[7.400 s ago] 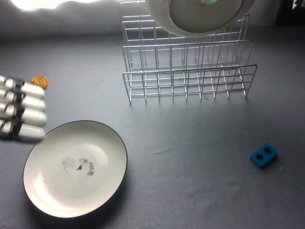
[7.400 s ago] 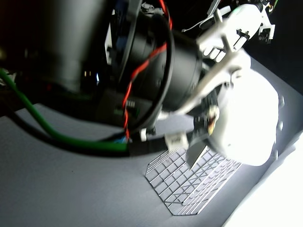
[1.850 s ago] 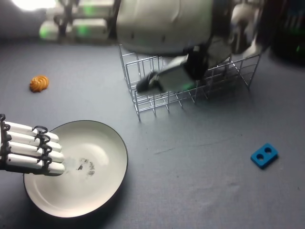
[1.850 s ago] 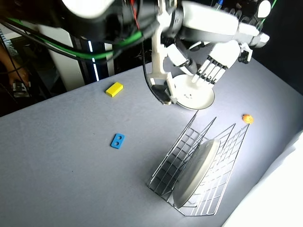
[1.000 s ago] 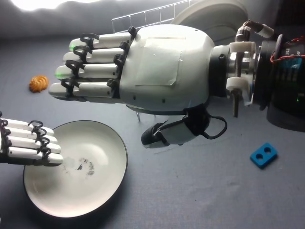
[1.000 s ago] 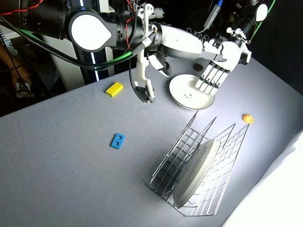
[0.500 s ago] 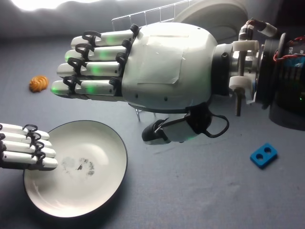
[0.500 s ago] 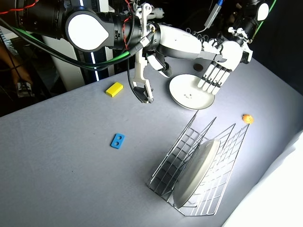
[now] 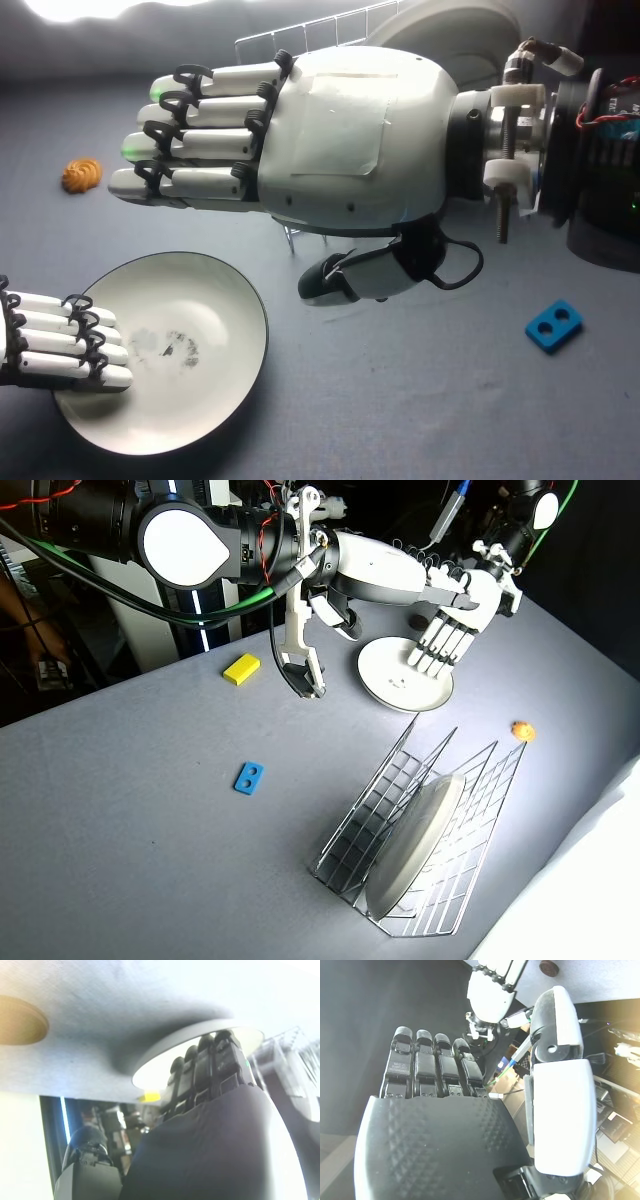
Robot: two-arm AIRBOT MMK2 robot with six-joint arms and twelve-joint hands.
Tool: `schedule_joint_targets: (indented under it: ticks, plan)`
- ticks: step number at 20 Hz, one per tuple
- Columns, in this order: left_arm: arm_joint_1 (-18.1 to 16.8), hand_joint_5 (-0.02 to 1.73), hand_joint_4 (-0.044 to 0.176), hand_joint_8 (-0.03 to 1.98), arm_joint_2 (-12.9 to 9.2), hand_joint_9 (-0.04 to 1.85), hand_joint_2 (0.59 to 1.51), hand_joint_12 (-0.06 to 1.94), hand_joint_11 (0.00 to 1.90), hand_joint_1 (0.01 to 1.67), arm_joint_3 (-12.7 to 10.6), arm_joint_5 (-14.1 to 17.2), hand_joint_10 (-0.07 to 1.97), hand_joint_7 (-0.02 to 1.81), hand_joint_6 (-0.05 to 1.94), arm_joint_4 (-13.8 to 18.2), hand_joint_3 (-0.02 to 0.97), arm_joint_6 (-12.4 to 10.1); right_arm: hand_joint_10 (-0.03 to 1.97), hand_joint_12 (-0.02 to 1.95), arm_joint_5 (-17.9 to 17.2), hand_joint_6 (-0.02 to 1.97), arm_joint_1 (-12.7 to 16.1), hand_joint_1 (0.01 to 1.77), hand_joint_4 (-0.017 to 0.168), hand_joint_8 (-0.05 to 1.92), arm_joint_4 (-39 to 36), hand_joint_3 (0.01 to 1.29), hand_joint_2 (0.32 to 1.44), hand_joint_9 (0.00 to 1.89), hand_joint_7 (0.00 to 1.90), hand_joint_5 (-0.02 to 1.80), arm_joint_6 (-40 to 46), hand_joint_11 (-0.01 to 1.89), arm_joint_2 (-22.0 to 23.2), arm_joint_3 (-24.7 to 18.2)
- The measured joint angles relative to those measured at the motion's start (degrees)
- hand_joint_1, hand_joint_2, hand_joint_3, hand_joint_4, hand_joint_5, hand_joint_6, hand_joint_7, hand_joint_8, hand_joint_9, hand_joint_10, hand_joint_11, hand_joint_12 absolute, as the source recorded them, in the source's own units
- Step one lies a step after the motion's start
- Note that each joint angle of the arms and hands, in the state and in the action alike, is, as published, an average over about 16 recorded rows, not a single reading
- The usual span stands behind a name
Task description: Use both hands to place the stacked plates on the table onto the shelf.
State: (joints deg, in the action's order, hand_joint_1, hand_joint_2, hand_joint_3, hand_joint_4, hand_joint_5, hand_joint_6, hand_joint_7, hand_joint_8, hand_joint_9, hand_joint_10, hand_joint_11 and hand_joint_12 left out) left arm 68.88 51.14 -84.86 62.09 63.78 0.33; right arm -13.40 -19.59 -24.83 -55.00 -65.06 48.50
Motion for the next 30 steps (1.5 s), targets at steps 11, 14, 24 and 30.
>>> schedule_joint_targets:
  ticks: [11,14,24,30]
  plan:
    - [-1.02,0.02,-0.005,0.0,-0.65,0.01,1.022,0.0,0.01,0.02,-0.04,0.23,0.01,0.02,0.01,-1.21,0.012,0.1,0.01,0.0,0.0,0.02,0.24,0.94,0.004,0.0,0.0,0.01,1.01,0.02,0.01,0.02,-0.36,0.02,0.31,-0.08]
    - [-1.29,0.02,-0.005,0.0,-1.08,0.02,1.023,0.0,0.01,0.02,-0.33,0.21,0.01,0.02,0.01,-1.52,0.012,0.11,0.01,0.0,0.01,0.02,0.34,0.93,0.004,0.0,0.0,0.01,1.01,0.02,0.01,0.02,-0.42,0.02,0.38,-0.11]
    - [-0.72,0.02,-0.005,0.0,-1.83,0.01,1.017,0.0,0.01,0.02,-0.77,-1.4,0.0,0.02,0.01,-3.22,0.011,0.19,0.01,0.0,0.01,0.02,0.5,0.91,0.004,0.0,0.0,0.01,1.01,0.02,0.01,0.02,-0.46,0.02,0.45,-0.16]
    - [0.34,0.02,-0.005,0.0,-1.66,-0.01,1.016,0.0,0.01,0.02,-0.59,-2.59,-0.02,0.02,0.01,-4.24,0.011,0.25,0.01,0.0,0.01,0.02,0.5,0.9,0.004,0.01,0.0,0.01,1.01,0.02,0.01,0.02,-0.46,0.02,0.54,-0.22]
